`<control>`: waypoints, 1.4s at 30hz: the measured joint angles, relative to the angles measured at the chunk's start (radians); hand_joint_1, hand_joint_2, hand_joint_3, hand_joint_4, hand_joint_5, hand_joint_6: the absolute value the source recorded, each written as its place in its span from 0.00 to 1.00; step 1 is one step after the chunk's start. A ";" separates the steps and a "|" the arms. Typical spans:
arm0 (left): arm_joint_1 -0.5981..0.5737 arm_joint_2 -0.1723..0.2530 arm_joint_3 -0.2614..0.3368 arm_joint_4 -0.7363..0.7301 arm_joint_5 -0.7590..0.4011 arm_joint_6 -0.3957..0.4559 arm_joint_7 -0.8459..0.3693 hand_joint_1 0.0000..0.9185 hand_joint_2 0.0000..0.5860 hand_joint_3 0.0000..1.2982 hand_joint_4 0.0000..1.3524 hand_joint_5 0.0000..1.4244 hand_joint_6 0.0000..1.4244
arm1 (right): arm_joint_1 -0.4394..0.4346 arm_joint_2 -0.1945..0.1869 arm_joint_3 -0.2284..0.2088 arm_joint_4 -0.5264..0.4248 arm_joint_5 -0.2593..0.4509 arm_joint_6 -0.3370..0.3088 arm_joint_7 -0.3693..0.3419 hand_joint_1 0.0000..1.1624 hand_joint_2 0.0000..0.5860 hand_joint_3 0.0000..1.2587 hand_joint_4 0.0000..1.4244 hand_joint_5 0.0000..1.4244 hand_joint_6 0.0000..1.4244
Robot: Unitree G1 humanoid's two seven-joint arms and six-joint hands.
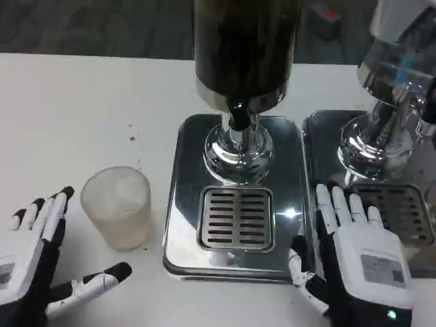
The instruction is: Grasp the cup under the faucet to collect the drink, then remove the cup.
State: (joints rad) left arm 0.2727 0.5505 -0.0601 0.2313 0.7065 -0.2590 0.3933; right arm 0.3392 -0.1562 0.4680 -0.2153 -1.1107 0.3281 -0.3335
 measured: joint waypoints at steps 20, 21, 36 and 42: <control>-0.010 -0.001 0.002 0.007 -0.033 0.000 0.000 0.00 0.04 0.00 0.00 0.00 0.00 | 0.000 0.015 -0.013 0.000 0.004 0.000 0.006 0.29 0.98 0.00 0.00 0.00 0.00; -0.012 -0.002 0.003 0.009 -0.039 -0.003 0.000 0.00 0.04 0.00 0.00 0.00 0.00 | 0.000 0.017 -0.014 0.000 0.005 0.000 0.008 0.29 0.98 0.00 0.00 0.00 0.00; -0.166 -0.058 0.006 0.285 -0.278 -0.213 -0.067 0.00 0.00 0.00 0.00 0.00 0.00 | 0.000 0.017 -0.025 0.000 0.021 0.000 0.036 0.29 0.98 0.00 0.00 0.00 0.00; -0.233 -0.096 -0.003 0.375 -0.306 -0.235 -0.092 0.00 0.00 0.00 0.00 0.00 0.00 | -0.001 0.015 -0.030 -0.005 0.028 0.000 0.059 0.29 0.98 0.01 0.00 0.00 0.00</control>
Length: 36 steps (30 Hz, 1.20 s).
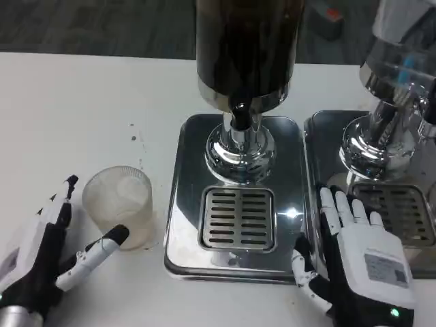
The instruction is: Grasp the cup under the faucet to collect the drink, then remove the cup.
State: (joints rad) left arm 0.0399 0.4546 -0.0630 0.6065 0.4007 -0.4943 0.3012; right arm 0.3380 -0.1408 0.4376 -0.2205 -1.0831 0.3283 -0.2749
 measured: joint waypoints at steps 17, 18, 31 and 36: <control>-0.121 -0.002 -0.057 0.141 0.016 -0.087 -0.016 0.17 0.04 0.00 0.00 0.10 0.11 | 0.021 0.014 0.007 -0.019 -0.001 0.025 0.014 0.30 0.96 0.04 0.00 0.00 0.00; -0.125 -0.002 -0.057 0.145 0.015 -0.097 -0.014 0.18 0.05 0.00 0.00 0.11 0.13 | 0.022 0.014 0.009 -0.019 -0.001 0.027 0.014 0.30 0.96 0.04 0.00 0.00 0.00; -0.167 -0.009 -0.049 0.224 -0.006 -0.209 -0.004 0.30 0.12 0.12 0.17 0.37 0.42 | 0.032 0.020 0.018 -0.023 -0.001 0.048 0.015 0.32 0.95 0.06 0.00 0.00 0.00; -0.167 -0.014 -0.038 0.226 -0.004 -0.214 0.026 0.36 0.17 0.30 0.36 0.50 0.52 | 0.032 0.020 0.017 -0.023 0.000 0.049 0.023 0.33 0.95 0.06 0.00 0.00 0.00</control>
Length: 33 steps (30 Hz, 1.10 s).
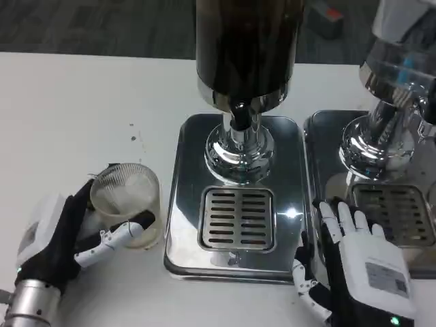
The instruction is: Grasp the cup under the faucet to collect the drink, then remove the cup.
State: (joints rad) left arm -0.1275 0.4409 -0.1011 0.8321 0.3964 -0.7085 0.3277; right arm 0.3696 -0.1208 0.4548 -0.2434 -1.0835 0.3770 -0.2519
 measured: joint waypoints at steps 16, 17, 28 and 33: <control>0.022 -0.003 0.006 -0.001 0.034 -0.020 0.133 0.41 0.19 0.46 0.51 0.62 0.60 | -0.002 0.000 -0.001 0.000 0.011 0.000 0.003 0.33 0.95 0.06 0.00 0.00 0.00; 0.022 -0.004 0.006 -0.001 0.038 -0.020 0.135 0.41 0.19 0.47 0.51 0.63 0.60 | -0.002 0.000 -0.001 0.000 0.011 0.000 0.003 0.33 0.95 0.06 0.00 0.00 0.00; 0.022 -0.013 0.006 0.000 0.048 -0.020 0.157 0.54 0.16 0.54 0.58 0.68 0.66 | -0.005 0.000 -0.002 0.000 0.011 0.000 0.004 0.33 0.95 0.06 0.00 0.00 0.00; 0.022 -0.014 0.006 0.000 0.053 -0.020 0.187 0.60 0.12 0.58 0.64 0.73 0.70 | -0.006 0.002 -0.003 0.000 0.012 0.000 0.004 0.33 0.95 0.06 0.00 0.00 0.00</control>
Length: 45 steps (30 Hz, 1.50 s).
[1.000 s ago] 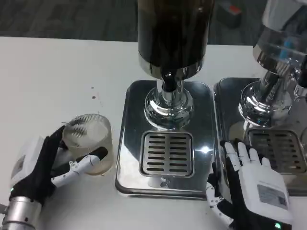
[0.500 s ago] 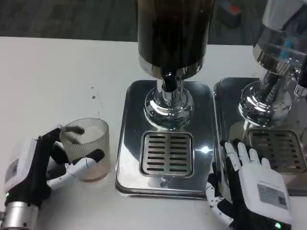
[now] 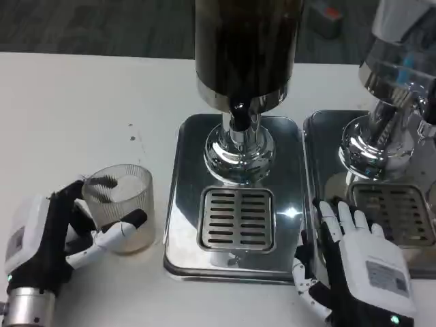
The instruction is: Grasp the cup under the faucet to collect the drink, then remove the cup.
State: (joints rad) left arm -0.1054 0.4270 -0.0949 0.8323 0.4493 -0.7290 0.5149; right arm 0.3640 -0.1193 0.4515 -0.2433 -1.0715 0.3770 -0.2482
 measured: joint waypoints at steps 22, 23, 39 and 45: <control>-0.127 0.018 -0.104 -0.009 0.222 -0.078 0.159 0.64 0.07 0.60 0.65 0.73 0.73 | -0.015 0.001 -0.002 0.000 -0.008 0.007 -0.021 0.35 0.93 0.05 0.00 0.00 0.00; -0.139 0.012 -0.115 -0.004 0.229 -0.078 0.160 0.64 0.07 0.60 0.65 0.73 0.73 | -0.015 0.002 -0.002 0.000 -0.008 0.010 -0.023 0.35 0.93 0.05 0.00 0.00 0.00; -0.294 -0.052 -0.254 0.162 0.312 -0.076 0.217 0.64 0.06 0.60 0.65 0.72 0.72 | 0.003 0.033 0.000 -0.003 -0.031 0.030 -0.058 0.36 0.94 0.03 0.00 0.00 0.00; -0.349 -0.097 -0.308 0.219 0.339 -0.051 0.253 0.64 0.06 0.58 0.63 0.71 0.70 | 0.006 0.037 -0.001 -0.005 -0.031 0.031 -0.059 0.35 0.94 0.03 0.00 0.00 0.00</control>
State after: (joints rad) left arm -0.4547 0.3305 -0.4025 1.0517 0.7882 -0.7797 0.7677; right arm 0.3700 -0.0825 0.4505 -0.2479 -1.1026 0.4077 -0.3068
